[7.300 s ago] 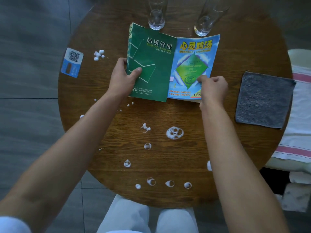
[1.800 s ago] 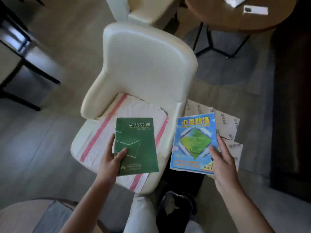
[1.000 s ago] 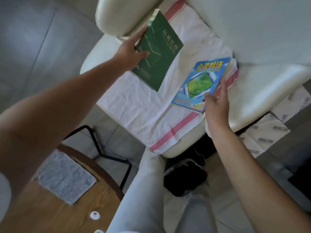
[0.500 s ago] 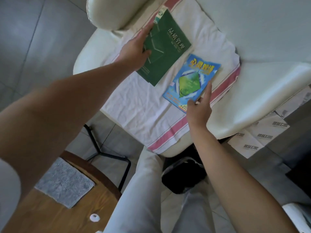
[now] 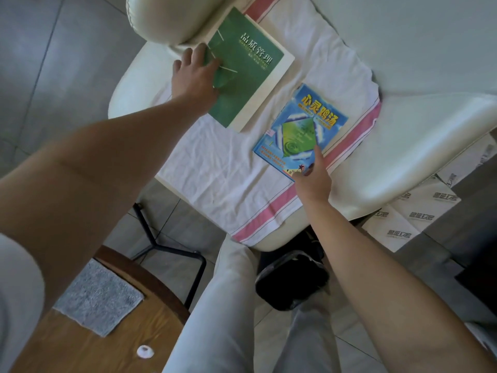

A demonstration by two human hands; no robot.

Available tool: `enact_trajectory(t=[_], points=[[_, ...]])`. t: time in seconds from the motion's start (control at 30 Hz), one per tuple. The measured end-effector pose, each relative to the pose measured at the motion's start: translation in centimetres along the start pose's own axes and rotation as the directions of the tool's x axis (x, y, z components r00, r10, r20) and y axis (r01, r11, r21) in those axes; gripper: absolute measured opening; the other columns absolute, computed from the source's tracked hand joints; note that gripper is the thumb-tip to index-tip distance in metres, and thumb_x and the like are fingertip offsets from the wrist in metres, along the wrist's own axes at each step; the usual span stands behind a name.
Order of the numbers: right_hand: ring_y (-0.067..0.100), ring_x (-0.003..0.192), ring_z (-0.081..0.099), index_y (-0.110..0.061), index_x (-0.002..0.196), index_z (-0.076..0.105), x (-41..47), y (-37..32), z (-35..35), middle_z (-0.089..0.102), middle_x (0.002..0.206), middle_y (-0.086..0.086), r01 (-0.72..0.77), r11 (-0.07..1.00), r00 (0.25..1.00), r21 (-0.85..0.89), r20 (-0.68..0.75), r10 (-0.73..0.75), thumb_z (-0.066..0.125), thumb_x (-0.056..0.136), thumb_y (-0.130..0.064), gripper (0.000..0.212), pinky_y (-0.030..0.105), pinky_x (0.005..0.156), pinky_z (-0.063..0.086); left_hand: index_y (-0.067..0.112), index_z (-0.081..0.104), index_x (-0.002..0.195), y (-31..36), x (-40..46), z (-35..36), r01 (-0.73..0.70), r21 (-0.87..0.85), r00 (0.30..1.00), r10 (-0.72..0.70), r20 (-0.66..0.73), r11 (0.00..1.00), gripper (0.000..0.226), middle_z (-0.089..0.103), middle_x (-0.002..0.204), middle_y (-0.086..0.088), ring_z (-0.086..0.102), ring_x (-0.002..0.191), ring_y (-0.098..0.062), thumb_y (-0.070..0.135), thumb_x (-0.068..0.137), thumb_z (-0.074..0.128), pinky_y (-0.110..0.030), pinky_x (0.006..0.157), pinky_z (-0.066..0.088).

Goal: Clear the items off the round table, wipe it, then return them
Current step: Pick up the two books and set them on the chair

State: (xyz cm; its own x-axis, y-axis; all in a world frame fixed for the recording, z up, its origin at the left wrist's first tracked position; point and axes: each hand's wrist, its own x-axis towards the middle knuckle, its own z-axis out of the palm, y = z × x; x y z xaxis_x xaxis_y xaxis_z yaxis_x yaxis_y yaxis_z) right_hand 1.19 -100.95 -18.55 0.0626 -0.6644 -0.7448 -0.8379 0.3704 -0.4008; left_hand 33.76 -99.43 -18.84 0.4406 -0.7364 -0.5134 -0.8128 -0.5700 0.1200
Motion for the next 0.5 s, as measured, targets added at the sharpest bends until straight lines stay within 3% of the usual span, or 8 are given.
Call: enact_trajectory(t=[0.1, 0.23, 0.3, 0.4, 0.5], points=[[0.023, 0.113, 0.063, -0.030, 0.161, 0.032, -0.6, 0.7, -0.2, 0.067, 0.126, 0.003, 0.006, 0.998, 0.998, -0.067, 0.064, -0.001, 0.062, 0.090, -0.007, 0.081, 0.023, 0.079, 0.038, 0.026, 0.043, 0.152, 0.4, -0.7, 0.1, -0.036, 0.020, 0.999, 0.035, 0.040, 0.999, 0.066, 0.024, 0.165, -0.013, 0.028, 0.146, -0.039, 0.028, 0.091, 0.067, -0.052, 0.117, 0.027], [0.020, 0.126, 0.059, -0.030, 0.158, 0.037, -2.4, 1.1, -1.1, 0.061, 0.142, -0.006, 0.041, 0.998, 0.998, -0.049, 0.051, -0.039, 0.059, 0.092, -0.008, 0.073, 0.027, 0.088, 0.041, 0.026, 0.042, 0.153, 0.9, -1.6, -0.1, -0.041, -0.001, 0.997, 0.041, 0.070, 0.999, 0.070, 0.027, 0.163, -0.013, 0.027, 0.146, -0.038, 0.033, 0.089, 0.070, -0.052, 0.117, 0.028], [0.019, 0.121, 0.061, -0.032, 0.157, 0.039, -3.4, 1.2, -1.5, 0.062, 0.138, -0.005, 0.078, 0.996, 0.997, -0.034, 0.023, -0.077, 0.061, 0.092, -0.010, 0.072, 0.030, 0.091, 0.045, 0.026, 0.046, 0.151, 1.1, -2.3, -0.2, -0.045, -0.030, 0.998, 0.046, 0.034, 0.999, 0.066, 0.031, 0.161, -0.013, 0.027, 0.148, -0.037, 0.033, 0.089, 0.069, -0.051, 0.118, 0.027], [0.007, 0.091, 0.065, -0.034, 0.154, 0.044, -5.2, 1.4, -2.7, 0.059, 0.126, -0.007, 0.133, 0.991, 0.991, 0.001, -0.015, -0.133, 0.066, 0.093, -0.014, 0.067, 0.027, 0.086, 0.047, 0.027, 0.048, 0.150, 1.6, -4.2, -0.3, -0.043, -0.113, 0.999, 0.040, -0.029, 0.993, 0.064, 0.031, 0.164, -0.013, 0.023, 0.152, -0.038, 0.032, 0.090, 0.068, -0.051, 0.121, 0.024], [-0.006, 0.087, 0.063, -0.033, 0.142, 0.057, -7.3, 1.5, -4.8, 0.057, 0.124, -0.013, 0.188, 0.979, 0.980, 0.079, -0.074, -0.182, 0.067, 0.093, -0.015, 0.052, 0.026, 0.088, 0.051, 0.024, 0.051, 0.148, 2.1, -7.3, -0.5, -0.050, -0.197, 0.993, 0.028, -0.112, 0.979, 0.059, 0.032, 0.165, -0.013, 0.022, 0.154, -0.039, 0.032, 0.092, 0.068, -0.051, 0.124, 0.022]])
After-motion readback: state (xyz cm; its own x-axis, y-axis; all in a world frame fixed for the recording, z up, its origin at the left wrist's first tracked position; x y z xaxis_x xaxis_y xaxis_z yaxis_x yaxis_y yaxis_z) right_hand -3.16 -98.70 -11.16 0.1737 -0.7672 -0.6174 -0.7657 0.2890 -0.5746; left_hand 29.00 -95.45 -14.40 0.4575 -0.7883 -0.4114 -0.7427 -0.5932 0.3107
